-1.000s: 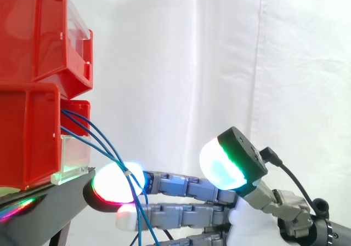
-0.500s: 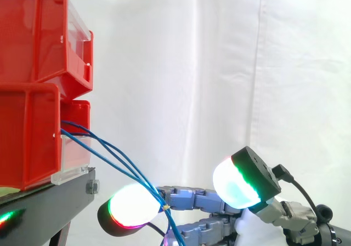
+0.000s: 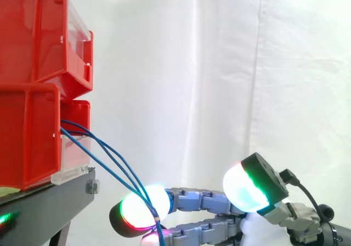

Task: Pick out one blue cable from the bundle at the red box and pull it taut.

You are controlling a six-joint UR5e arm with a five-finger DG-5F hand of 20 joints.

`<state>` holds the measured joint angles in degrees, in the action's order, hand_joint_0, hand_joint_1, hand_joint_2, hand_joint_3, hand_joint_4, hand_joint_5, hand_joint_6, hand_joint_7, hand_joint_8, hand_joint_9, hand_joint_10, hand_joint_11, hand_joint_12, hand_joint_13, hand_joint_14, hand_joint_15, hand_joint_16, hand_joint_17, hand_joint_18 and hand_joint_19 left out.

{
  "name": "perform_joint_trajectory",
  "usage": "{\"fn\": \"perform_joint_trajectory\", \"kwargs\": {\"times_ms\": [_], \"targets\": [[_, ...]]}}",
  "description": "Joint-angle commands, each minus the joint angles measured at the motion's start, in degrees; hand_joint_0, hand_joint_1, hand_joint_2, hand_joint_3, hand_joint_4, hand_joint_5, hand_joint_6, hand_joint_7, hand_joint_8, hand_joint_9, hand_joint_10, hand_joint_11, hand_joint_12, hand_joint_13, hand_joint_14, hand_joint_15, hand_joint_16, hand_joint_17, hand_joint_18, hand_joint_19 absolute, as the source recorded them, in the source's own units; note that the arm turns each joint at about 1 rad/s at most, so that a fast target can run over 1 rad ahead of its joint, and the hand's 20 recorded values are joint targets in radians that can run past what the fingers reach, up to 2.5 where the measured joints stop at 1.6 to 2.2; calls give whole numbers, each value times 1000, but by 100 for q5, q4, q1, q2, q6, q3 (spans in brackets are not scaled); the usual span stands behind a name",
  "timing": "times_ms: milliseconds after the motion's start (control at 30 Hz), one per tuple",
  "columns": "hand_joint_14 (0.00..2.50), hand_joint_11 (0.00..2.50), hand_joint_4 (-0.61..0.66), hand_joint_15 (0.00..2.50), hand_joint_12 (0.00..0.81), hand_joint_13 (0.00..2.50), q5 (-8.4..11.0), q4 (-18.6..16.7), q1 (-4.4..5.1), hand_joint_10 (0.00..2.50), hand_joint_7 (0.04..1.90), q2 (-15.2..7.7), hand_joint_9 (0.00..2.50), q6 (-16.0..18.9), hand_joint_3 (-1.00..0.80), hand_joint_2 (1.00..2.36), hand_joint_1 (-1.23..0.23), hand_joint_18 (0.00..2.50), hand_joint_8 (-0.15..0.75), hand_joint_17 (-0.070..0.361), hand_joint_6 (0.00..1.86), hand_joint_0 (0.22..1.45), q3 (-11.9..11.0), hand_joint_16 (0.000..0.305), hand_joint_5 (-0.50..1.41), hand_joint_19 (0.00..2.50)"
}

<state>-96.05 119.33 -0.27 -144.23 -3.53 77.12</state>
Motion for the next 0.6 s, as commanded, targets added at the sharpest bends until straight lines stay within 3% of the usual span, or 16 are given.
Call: {"fn": "perform_joint_trajectory", "kwargs": {"times_ms": [0, 67, 267, 433, 567], "targets": [[5, 71, 123, 122, 498, 463, -54, 2, -25, 3, 597, 97, 500, -8, -500, 1000, -634, 450, 192, 161, 501, 488, 119, 72, -220, 524], [8, 172, 129, 139, 472, 363, -36, 2, -34, 9, 609, 220, 525, -16, -500, 1000, -628, 377, 214, 157, 501, 486, 295, 70, -221, 540], [7, 213, 142, 163, 471, 368, -36, -7, -43, 9, 619, 510, 456, -25, -500, 1000, -628, 388, 241, 157, 501, 484, 690, 70, -221, 556], [5, 51, 144, 118, 475, 367, -54, 2, -140, 0, 606, 589, 377, -16, -500, 1000, -629, 404, 214, 158, 501, 484, 760, 70, -219, 536], [1, 0, 119, 65, 517, 555, -54, 2, -245, 0, 583, 589, 367, -8, -500, 1000, -634, 564, 159, 165, 501, 488, 760, 73, -214, 513]]}}
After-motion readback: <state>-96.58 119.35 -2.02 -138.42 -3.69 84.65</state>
